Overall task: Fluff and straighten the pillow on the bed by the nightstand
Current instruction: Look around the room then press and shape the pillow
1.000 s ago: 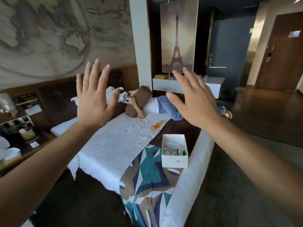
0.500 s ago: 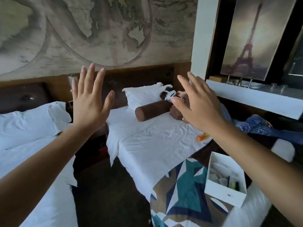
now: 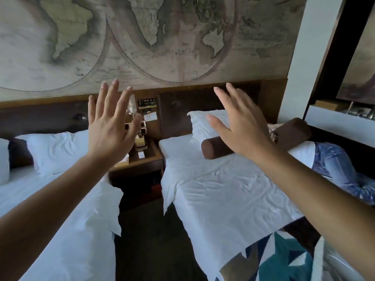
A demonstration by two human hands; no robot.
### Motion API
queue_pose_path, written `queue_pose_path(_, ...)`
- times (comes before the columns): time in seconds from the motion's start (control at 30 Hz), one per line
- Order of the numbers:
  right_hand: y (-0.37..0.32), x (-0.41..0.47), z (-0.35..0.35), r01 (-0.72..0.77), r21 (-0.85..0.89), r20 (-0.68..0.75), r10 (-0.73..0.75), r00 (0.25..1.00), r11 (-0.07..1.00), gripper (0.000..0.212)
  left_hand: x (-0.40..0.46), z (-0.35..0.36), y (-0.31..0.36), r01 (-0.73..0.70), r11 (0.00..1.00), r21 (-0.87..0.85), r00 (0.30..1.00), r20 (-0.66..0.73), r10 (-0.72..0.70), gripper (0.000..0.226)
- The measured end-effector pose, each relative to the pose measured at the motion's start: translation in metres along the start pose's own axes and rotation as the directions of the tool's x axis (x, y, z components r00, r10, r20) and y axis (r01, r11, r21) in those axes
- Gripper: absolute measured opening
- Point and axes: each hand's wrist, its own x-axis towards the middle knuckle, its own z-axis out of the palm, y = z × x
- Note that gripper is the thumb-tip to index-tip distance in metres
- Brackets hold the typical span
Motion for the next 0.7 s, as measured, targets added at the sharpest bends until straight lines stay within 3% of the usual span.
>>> queue_pose_path(0.3, 0.009, 0.107, 0.090, 0.153, 0.154, 0.006, -0.156, 0.988, 0.976, 0.071, 0.047, 0.046, -0.050, 0.093, 0.981, 0.172, 0.995, 0.020, -0.098, 0.066)
queue_pose_path(0.7, -0.007, 0.204, 0.183, 0.224, 0.228, 0.009, -0.233, 0.973, 0.947, 0.070, 0.081, 0.111, -0.132, 0.144, 0.963, 0.230, 0.990, -0.039, -0.138, 0.061)
